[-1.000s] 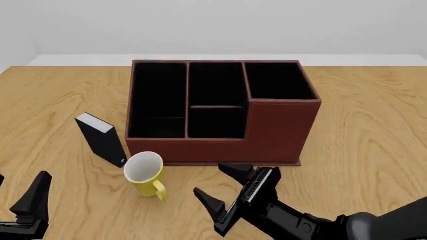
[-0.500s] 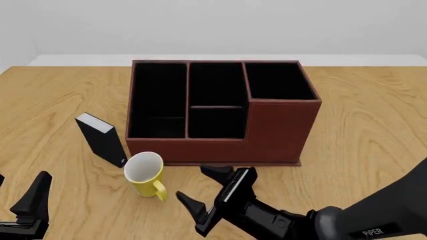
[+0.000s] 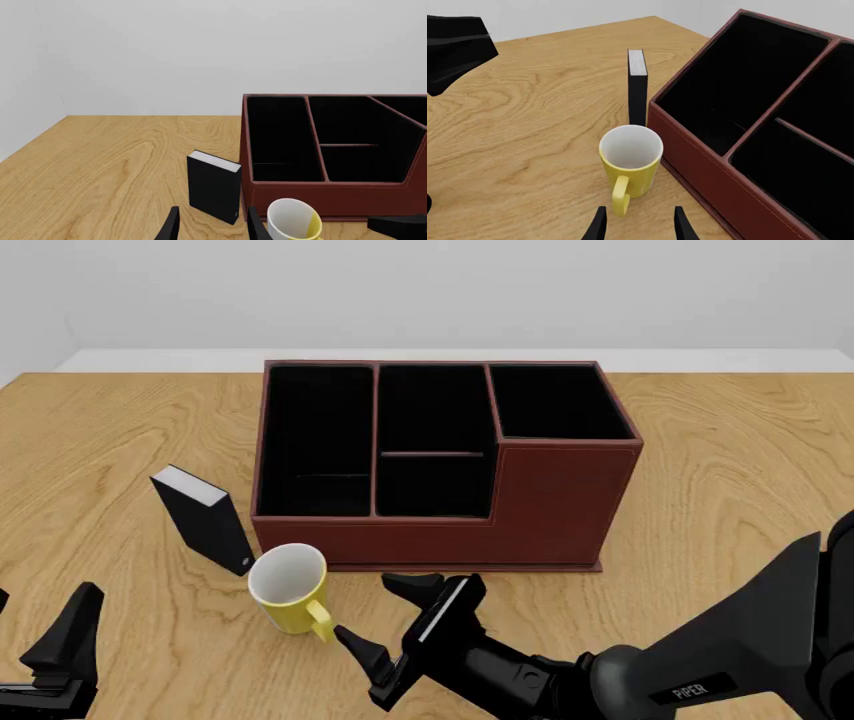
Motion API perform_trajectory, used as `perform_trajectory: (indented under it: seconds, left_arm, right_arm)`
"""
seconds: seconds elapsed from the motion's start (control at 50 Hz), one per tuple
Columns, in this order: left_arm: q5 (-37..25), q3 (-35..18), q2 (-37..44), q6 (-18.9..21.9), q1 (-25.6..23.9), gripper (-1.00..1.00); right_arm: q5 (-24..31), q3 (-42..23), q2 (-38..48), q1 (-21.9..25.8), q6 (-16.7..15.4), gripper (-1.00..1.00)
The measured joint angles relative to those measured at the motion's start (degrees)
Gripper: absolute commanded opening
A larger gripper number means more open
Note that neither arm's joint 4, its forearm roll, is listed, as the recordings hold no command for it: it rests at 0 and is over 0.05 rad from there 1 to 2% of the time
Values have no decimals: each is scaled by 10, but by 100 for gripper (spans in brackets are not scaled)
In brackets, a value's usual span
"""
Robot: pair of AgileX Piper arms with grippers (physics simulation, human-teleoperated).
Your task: Pick up the yellow and white mug and place it to the right of the caddy.
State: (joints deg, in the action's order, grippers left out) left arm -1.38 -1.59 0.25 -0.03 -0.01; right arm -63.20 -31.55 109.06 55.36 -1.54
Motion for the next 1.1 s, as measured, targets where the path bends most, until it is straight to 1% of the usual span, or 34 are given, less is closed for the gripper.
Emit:
perform_trajectory:
  seconds: [0.76, 1.1]
  left_arm:
    - [0, 0, 0, 0, 0, 100]
    - [0, 0, 0, 0, 0, 100]
  right_arm:
    - [20, -56, 47, 18, -7, 100]
    - [27, -80, 70, 19, -7, 100]
